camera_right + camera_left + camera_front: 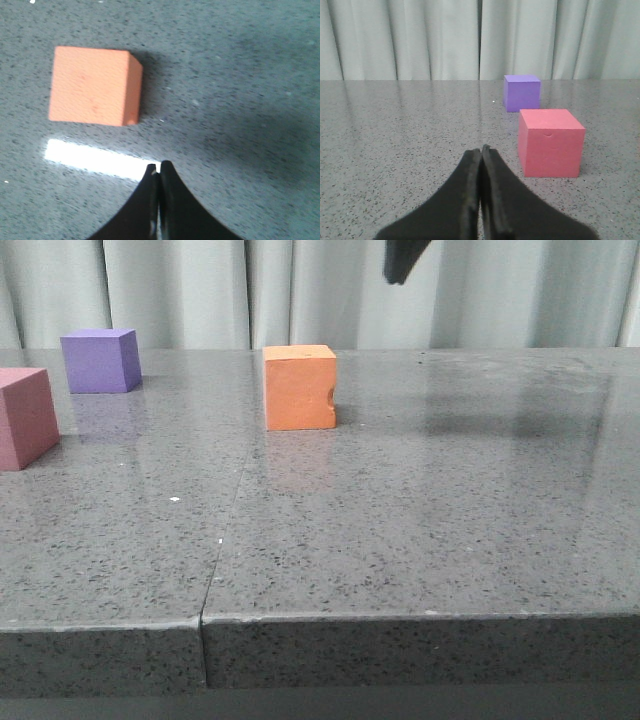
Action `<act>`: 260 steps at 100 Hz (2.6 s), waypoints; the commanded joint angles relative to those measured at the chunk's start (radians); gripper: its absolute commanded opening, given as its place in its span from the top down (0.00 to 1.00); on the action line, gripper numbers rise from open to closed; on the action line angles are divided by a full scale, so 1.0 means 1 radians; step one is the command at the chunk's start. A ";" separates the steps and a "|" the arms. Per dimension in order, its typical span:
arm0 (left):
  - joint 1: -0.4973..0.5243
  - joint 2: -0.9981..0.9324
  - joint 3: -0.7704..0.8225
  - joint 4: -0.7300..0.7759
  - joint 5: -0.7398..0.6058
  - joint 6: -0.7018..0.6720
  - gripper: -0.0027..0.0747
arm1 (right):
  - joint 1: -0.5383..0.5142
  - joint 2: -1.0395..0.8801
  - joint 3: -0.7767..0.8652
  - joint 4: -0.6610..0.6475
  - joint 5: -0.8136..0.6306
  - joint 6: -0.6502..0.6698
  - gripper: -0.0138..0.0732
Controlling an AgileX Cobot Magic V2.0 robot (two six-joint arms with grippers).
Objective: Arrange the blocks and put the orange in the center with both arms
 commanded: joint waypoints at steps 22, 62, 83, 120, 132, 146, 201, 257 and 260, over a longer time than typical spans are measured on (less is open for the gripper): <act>0.000 -0.030 0.039 -0.008 -0.083 -0.007 0.99 | -0.007 -0.256 0.211 -0.093 -0.012 -0.009 0.92; 0.000 -0.030 0.039 -0.008 -0.083 -0.007 0.99 | -0.007 -0.565 0.614 -0.093 -0.242 -0.008 0.92; 0.000 -0.030 0.039 -0.008 -0.083 -0.007 0.99 | -0.007 -0.754 0.817 -0.093 -0.378 0.020 0.92; 0.000 -0.030 0.039 -0.008 -0.083 -0.007 0.99 | -0.007 -1.101 1.157 -0.101 -0.618 0.021 0.92; 0.000 -0.030 0.039 -0.008 -0.083 -0.007 0.99 | -0.007 -1.233 1.252 -0.112 -0.653 0.021 0.92; 0.000 -0.030 0.039 -0.023 -0.087 -0.007 0.99 | -0.007 -1.392 1.347 -0.112 -0.655 0.021 0.92; 0.000 0.045 -0.223 -0.136 0.059 -0.007 0.99 | -0.007 -1.793 1.495 -0.157 -0.633 0.016 0.92; 0.000 0.561 -0.698 -0.109 0.340 0.017 0.97 | -0.007 -1.794 1.495 -0.156 -0.615 0.016 0.92; 0.000 0.583 -0.715 -0.109 0.345 0.017 0.95 | -0.007 -1.794 1.495 -0.156 -0.615 0.016 0.92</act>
